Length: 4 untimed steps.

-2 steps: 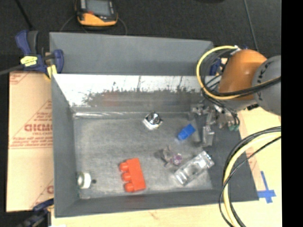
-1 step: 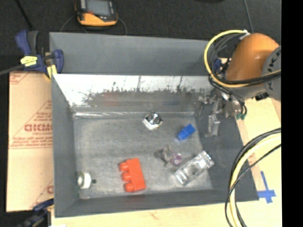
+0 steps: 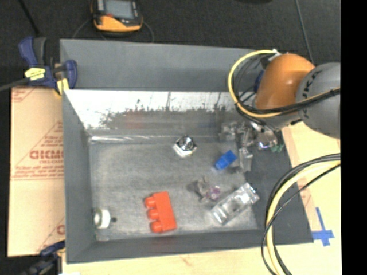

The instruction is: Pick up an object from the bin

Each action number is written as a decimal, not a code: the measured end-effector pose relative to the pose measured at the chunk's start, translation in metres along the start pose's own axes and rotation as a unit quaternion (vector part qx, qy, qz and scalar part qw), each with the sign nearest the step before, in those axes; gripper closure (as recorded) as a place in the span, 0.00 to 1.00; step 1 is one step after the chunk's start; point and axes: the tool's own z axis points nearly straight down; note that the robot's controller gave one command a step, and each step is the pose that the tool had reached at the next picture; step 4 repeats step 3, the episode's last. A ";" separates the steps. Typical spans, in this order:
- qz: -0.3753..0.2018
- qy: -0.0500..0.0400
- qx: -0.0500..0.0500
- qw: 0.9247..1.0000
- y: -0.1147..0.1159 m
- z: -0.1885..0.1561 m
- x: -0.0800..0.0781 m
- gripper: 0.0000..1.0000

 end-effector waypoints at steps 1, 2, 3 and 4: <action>-0.049 0.000 0.001 0.999 0.013 0.000 0.021 0.00; -0.049 -0.001 0.001 0.999 0.013 0.000 0.021 1.00; -0.052 -0.004 0.003 0.999 0.009 -0.144 0.017 1.00; -0.052 -0.004 0.003 0.999 0.009 -0.144 0.017 1.00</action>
Offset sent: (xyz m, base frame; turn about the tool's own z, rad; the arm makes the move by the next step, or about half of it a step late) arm -0.0251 0.0097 -0.0025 -0.1014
